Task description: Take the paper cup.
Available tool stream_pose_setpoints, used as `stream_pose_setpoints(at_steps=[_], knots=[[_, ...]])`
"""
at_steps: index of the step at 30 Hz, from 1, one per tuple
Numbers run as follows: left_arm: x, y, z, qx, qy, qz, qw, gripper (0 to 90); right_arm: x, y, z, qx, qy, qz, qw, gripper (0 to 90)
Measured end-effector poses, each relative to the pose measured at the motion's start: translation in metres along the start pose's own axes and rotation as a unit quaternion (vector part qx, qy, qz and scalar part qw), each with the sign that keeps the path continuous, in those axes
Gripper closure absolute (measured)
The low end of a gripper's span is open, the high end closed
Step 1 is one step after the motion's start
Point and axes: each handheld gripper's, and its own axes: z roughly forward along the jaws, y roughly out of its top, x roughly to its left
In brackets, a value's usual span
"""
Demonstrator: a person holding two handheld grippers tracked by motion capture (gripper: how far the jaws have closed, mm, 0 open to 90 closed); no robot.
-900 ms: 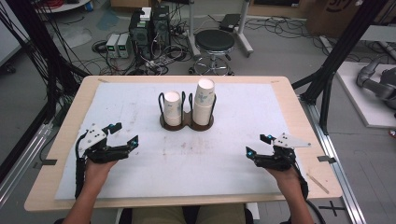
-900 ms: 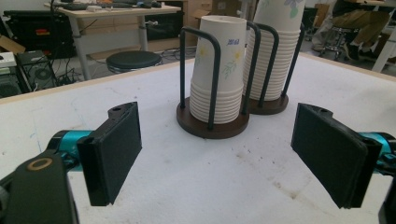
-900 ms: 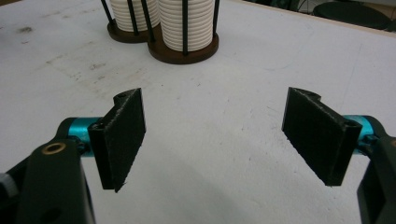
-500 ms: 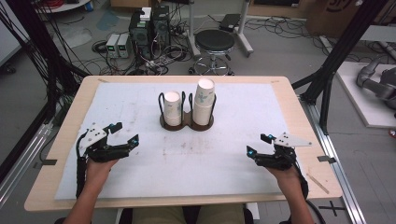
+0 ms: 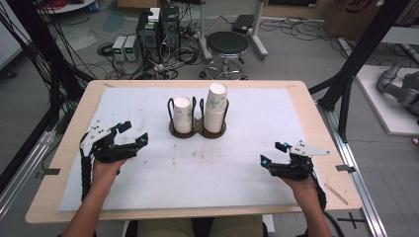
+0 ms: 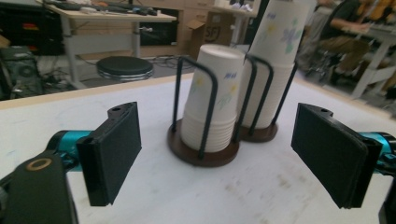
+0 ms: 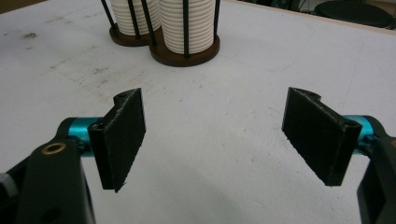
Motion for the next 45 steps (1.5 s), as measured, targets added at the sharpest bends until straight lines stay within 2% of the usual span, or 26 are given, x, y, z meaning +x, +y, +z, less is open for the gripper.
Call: stream_pose_setpoints(at_steps=[1, 7, 13, 14, 15, 17, 20, 23, 25, 30, 32, 36, 37, 38, 39, 42, 43, 44, 45], knots=[[0.000, 0.000, 0.000, 0.000, 0.000, 0.000, 1.0000, 15.7, 0.000, 0.000, 0.001, 0.000, 0.000, 0.000, 1.0000, 22.1], [-0.006, 0.027, 0.027, 0.018, -0.017, 0.033, 0.9991, 15.7, 0.001, 0.000, 0.002, 0.004, 0.003, -0.003, 1.0000, 22.1], [-0.011, 0.045, 0.047, 0.025, -0.041, 0.035, 0.9982, 15.5, 0.000, 0.000, 0.001, 0.003, 0.005, -0.005, 1.0000, 22.1], [-0.013, 0.052, 0.056, 0.031, -0.048, 0.042, 0.9975, 15.5, 0.000, 0.000, 0.001, 0.003, 0.005, -0.005, 1.0000, 22.1], [-0.013, 0.052, 0.056, 0.031, -0.048, 0.042, 0.9975, 15.5, 0.000, 0.000, 0.001, 0.003, 0.006, -0.004, 1.0000, 22.1], [-0.015, 0.061, 0.068, 0.040, -0.055, 0.051, 0.9964, 15.5, 0.000, 0.000, 0.002, 0.003, 0.006, -0.004, 1.0000, 22.1], [-0.015, 0.066, 0.076, 0.046, -0.060, 0.053, 0.9958, 15.5, 0.000, 0.000, 0.002, 0.004, 0.008, -0.004, 1.0000, 22.2], [-0.012, 0.075, 0.092, 0.058, -0.064, 0.054, 0.9948, 15.5, 0.001, 0.000, 0.002, 0.006, 0.009, -0.001, 0.9999, 22.1], [-0.012, 0.076, 0.096, 0.062, -0.065, 0.055, 0.9945, 15.5, 0.001, 0.000, 0.002, 0.005, 0.010, -0.003, 0.9999, 22.1], [-0.013, 0.084, 0.121, 0.084, -0.068, 0.056, 0.9926, 15.5, 0.000, -0.001, 0.002, 0.006, 0.011, -0.001, 0.9999, 22.2], [-0.013, 0.085, 0.126, 0.084, -0.069, 0.055, 0.9926, 15.6, -0.001, -0.001, 0.002, 0.006, 0.012, 0.000, 0.9999, 22.1], [-0.010, 0.082, 0.147, 0.123, -0.050, 0.053, 0.9896, 15.6, -0.001, -0.001, 0.002, 0.006, 0.013, -0.001, 0.9999, 22.1], [-0.010, 0.082, 0.147, 0.123, -0.050, 0.053, 0.9896, 15.6, -0.001, -0.001, 0.002, 0.007, 0.014, -0.001, 0.9999, 22.2], [-0.009, 0.080, 0.154, 0.134, -0.044, 0.055, 0.9884, 15.7, -0.001, -0.001, 0.002, 0.007, 0.014, 0.000, 0.9999, 22.1], [-0.008, 0.078, 0.157, 0.138, -0.041, 0.056, 0.9879, 16.0, -0.001, -0.001, 0.002, 0.007, 0.014, -0.001, 0.9999, 22.1], [-0.007, 0.072, 0.164, 0.162, -0.035, 0.059, 0.9845, 16.5, -0.002, -0.002, 0.002, 0.006, 0.015, 0.000, 0.9999, 22.2], [-0.007, 0.072, 0.164, 0.162, -0.035, 0.059, 0.9845, 16.7, -0.002, -0.002, 0.002, 0.006, 0.015, 0.000, 0.9999, 22.2], [-0.006, 0.069, 0.168, 0.172, -0.030, 0.065, 0.9825, 17.3, -0.002, -0.002, 0.001, 0.007, 0.015, 0.002, 0.9999, 22.1], [-0.006, 0.069, 0.168, 0.172, -0.030, 0.065, 0.9825, 18.1, -0.002, -0.002, 0.001, 0.007, 0.014, 0.002, 0.9999, 22.2]])
